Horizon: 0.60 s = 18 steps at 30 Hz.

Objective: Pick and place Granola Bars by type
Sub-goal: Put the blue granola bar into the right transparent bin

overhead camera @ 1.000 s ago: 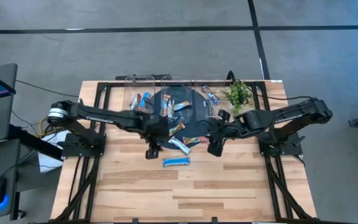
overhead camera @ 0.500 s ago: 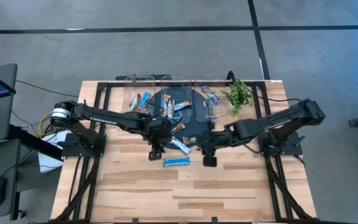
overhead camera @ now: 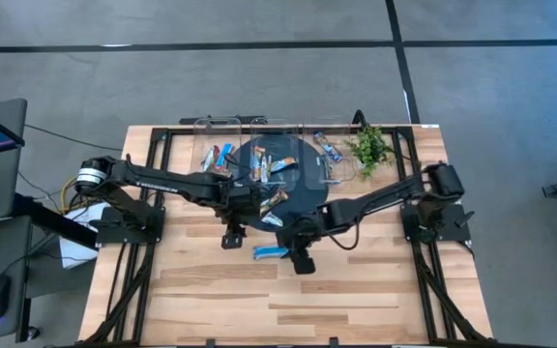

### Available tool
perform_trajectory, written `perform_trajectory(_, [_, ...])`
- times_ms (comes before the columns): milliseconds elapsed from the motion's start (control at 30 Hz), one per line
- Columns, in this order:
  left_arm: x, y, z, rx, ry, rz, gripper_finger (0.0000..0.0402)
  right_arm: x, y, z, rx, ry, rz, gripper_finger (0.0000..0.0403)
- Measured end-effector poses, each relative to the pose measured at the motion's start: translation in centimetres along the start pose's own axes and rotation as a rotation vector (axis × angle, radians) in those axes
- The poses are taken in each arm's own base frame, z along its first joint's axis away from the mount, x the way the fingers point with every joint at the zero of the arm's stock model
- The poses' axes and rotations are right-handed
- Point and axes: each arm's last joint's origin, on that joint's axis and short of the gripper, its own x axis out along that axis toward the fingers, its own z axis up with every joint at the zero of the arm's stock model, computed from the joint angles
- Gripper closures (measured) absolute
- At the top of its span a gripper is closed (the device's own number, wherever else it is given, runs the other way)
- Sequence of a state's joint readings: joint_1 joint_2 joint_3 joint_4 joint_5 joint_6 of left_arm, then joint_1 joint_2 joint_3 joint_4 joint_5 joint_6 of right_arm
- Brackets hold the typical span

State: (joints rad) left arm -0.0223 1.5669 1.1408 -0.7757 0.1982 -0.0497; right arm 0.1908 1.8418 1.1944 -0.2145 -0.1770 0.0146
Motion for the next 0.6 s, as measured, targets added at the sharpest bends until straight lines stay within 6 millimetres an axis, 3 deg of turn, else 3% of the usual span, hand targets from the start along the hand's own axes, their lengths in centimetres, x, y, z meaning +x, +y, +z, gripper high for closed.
perform_trajectory(400, [-0.5, -0.1, 0.0, 0.034, -0.016, -0.002, 0.0221, 4.2, 0.3, -1.4, -0.038, 0.016, -0.076, 0.0265])
perform_trajectory(600, [-0.5, -0.1, -0.1, 0.038, -0.012, -0.002, 0.0221, 5.2, 0.7, -2.2, 0.017, 0.057, -0.170, 0.0257])
